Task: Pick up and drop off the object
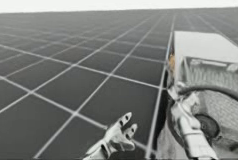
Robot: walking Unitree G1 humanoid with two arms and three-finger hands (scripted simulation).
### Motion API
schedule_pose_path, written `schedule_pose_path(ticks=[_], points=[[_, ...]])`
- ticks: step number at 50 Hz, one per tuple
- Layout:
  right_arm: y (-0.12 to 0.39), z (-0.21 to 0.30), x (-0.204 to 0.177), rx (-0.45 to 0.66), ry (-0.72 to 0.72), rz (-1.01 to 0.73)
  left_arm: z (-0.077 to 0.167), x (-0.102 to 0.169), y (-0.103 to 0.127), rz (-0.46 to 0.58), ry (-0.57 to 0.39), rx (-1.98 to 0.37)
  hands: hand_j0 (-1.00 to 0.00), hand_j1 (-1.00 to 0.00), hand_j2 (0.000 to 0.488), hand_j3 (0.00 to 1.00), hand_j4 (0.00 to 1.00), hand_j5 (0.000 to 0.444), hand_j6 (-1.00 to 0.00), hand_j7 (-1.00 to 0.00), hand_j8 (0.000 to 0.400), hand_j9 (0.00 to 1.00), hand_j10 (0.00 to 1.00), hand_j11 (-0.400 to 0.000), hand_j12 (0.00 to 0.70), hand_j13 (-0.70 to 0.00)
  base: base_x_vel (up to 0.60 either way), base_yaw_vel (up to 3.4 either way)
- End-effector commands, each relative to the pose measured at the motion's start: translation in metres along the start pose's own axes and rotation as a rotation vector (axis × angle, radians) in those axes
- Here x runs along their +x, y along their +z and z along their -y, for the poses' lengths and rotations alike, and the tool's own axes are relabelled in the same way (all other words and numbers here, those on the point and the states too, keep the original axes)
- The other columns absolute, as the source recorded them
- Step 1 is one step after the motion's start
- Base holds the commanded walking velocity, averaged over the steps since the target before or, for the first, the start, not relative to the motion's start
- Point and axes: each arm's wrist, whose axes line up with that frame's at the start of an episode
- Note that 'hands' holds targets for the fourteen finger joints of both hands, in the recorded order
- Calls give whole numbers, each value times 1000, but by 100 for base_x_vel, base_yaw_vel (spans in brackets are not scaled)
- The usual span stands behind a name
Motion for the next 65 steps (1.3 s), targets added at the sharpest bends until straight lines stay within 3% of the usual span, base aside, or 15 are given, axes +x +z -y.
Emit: schedule_pose_path(ticks=[1, 65], points=[[1, -9, -4, -8, 25, 12, -4, -2, -1, 8, 3, -16, 0, 0, 0, 1000, 1000, 0, 0, 0, 0, 1000, 1000, -400, 0, -700, 51, -18], [1, -9, -4, -8, 25, 12, -4, -2, -1, 8, 3, -16, 0, 0, 0, 1000, 1000, 0, 0, 0, 0, 1000, 1000, -400, 0, -700, 50, 11]])
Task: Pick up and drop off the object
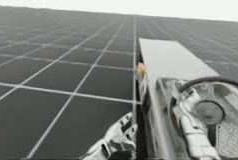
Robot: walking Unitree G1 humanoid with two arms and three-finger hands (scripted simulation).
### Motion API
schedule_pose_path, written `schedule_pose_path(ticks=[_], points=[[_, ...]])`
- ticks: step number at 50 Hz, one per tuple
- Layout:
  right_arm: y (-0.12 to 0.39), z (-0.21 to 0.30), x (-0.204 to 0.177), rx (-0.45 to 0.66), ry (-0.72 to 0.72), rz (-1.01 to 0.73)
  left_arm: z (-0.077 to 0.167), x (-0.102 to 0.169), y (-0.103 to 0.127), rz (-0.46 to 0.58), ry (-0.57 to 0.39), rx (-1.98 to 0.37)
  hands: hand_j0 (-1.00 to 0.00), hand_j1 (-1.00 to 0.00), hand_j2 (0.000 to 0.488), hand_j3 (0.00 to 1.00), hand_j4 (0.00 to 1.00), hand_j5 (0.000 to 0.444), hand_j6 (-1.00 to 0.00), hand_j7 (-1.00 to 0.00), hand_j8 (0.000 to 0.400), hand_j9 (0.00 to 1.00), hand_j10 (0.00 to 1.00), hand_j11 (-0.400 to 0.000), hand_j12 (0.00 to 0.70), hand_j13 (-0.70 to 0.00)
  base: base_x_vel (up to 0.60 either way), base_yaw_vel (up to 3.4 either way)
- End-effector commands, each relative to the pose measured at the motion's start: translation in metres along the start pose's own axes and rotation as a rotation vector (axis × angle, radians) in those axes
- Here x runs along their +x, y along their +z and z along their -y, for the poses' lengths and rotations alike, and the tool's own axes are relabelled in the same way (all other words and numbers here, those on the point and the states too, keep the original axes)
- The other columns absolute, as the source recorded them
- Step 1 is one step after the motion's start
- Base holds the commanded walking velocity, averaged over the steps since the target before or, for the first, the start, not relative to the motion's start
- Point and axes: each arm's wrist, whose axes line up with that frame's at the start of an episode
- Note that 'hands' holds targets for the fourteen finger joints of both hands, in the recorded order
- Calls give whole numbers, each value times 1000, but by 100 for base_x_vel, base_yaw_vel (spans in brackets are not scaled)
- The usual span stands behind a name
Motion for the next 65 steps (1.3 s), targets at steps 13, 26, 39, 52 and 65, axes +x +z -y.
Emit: schedule_pose_path(ticks=[13, 26, 39, 52, 65], points=[[-11, -1, 1, 17, 15, -37, 1, -2, 0, -4, 23, 10, 0, 0, 0, 1000, 1000, 0, 0, 0, 0, 1000, 1000, -400, 0, -700, 34, 65], [-11, -1, 1, 17, 15, -37, 1, -2, 0, -4, 23, 10, 0, 0, 0, 1000, 1000, 0, 0, 0, 0, 1000, 1000, -400, 0, -700, 36, 53], [-11, -1, 1, 17, 15, -37, 1, -2, 0, -4, 23, 10, 0, 0, 0, 1000, 1000, 0, 0, 0, 0, 1000, 1000, -400, 0, -700, 38, 44], [-11, -1, 1, 17, 15, -37, 1, -2, 0, -4, 23, 10, 0, 0, 0, 1000, 1000, 0, 0, 0, 0, 1000, 1000, -400, 0, -700, 39, 38], [-11, -1, 1, 17, 15, -37, 1, -2, 0, -4, 23, 10, 0, 0, 0, 1000, 1000, 0, 0, 0, 0, 1000, 1000, -400, 0, -700, 44, 31]])
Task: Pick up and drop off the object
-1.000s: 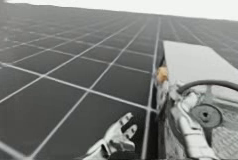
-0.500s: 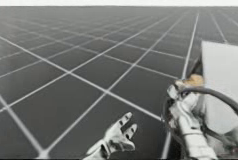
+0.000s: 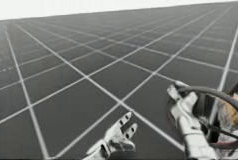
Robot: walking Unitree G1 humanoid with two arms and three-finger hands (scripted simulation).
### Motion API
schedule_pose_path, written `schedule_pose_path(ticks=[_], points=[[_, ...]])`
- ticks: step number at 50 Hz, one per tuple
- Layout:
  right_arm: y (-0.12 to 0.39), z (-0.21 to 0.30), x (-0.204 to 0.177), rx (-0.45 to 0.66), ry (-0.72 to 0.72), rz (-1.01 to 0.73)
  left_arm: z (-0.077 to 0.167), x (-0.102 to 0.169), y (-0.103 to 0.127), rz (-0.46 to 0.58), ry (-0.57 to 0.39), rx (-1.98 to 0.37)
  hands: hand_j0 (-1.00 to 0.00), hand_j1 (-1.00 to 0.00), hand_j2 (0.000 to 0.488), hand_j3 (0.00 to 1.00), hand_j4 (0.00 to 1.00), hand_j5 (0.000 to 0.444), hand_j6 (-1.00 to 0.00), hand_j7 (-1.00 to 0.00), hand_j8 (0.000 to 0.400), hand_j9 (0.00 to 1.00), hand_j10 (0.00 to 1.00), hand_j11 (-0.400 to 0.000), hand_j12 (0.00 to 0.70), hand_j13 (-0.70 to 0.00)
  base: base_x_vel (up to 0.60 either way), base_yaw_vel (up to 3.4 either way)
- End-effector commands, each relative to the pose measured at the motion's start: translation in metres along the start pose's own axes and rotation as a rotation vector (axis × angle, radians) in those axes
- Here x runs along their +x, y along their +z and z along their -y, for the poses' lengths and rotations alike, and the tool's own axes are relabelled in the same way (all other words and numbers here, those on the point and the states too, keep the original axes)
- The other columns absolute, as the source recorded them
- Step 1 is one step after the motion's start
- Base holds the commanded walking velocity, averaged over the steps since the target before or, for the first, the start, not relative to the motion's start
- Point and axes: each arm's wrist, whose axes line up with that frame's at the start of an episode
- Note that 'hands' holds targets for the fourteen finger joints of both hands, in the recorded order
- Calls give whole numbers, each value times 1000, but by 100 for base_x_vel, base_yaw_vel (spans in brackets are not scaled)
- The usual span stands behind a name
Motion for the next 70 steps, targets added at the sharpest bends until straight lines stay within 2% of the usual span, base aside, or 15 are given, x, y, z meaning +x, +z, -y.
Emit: schedule_pose_path(ticks=[1, 36, 70], points=[[4, -5, -2, -17, 6, 23, -3, -1, -1, 7, -7, -19, 0, 0, 0, 1000, 1000, 0, 0, 0, 0, 1000, 1000, -400, 0, -700, 46, 32], [4, -5, -2, -17, 6, 23, -3, -1, -1, 7, -7, -19, 0, 0, 0, 1000, 1000, 0, 0, 0, 0, 1000, 1000, -400, 0, -700, 42, 21], [4, -5, -2, -17, 6, 23, -3, -1, -1, 7, -7, -19, 0, 0, 0, 1000, 1000, 0, 0, 0, 0, 1000, 1000, -400, 0, -700, 25, 9]])
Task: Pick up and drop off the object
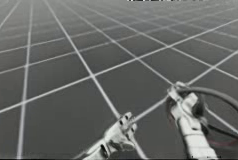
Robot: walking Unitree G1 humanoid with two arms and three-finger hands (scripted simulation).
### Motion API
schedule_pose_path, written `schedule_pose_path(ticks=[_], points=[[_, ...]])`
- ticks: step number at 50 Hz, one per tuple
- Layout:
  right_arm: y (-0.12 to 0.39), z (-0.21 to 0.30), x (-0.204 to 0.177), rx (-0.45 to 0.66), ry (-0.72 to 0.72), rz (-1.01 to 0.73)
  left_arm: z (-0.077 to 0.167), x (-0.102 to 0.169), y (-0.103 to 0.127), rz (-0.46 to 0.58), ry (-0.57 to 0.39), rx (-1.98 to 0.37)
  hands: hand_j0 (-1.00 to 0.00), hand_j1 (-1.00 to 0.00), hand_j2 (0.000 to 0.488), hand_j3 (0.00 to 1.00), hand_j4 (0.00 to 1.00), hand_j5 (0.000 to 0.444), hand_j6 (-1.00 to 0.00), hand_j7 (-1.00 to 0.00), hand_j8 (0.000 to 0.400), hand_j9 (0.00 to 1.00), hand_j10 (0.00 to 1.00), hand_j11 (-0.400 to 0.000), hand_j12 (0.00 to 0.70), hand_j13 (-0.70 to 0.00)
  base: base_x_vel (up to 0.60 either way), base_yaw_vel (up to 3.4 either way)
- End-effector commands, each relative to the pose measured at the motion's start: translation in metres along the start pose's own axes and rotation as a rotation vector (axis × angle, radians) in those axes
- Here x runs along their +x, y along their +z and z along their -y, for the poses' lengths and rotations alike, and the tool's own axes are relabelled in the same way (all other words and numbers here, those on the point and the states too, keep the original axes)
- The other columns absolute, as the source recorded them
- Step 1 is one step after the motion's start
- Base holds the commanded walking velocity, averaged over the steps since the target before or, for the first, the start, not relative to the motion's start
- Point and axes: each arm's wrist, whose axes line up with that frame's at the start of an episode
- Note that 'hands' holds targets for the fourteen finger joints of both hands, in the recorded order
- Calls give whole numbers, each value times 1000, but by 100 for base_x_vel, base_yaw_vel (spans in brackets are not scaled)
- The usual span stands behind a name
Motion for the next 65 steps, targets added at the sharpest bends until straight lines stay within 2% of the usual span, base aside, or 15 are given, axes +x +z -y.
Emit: schedule_pose_path(ticks=[1, 6, 33, 65], points=[[8, -1, -2, 23, 14, 19, 4, -1, 2, 6, -5, 17, 0, 0, 0, 1000, 1000, 0, 0, 0, 0, 1000, 1000, -400, 0, -700, 17, 5], [8, -1, -2, 23, 14, 19, 4, -1, 2, 6, -5, 17, 0, 0, 0, 1000, 1000, 0, 0, 0, 0, 1000, 1000, -400, 0, -700, 16, 7], [8, -1, -2, 23, 14, 19, 4, -1, 2, 6, -5, 17, 0, 0, 0, 1000, 1000, 0, 0, 0, 0, 1000, 1000, -400, 0, -700, 11, -303], [8, -1, -2, 23, 14, 19, 4, -1, 2, 6, -5, 17, 0, 0, 0, 1000, 1000, 0, 0, 0, 0, 1000, 1000, -400, 0, -700, 18, -119]])
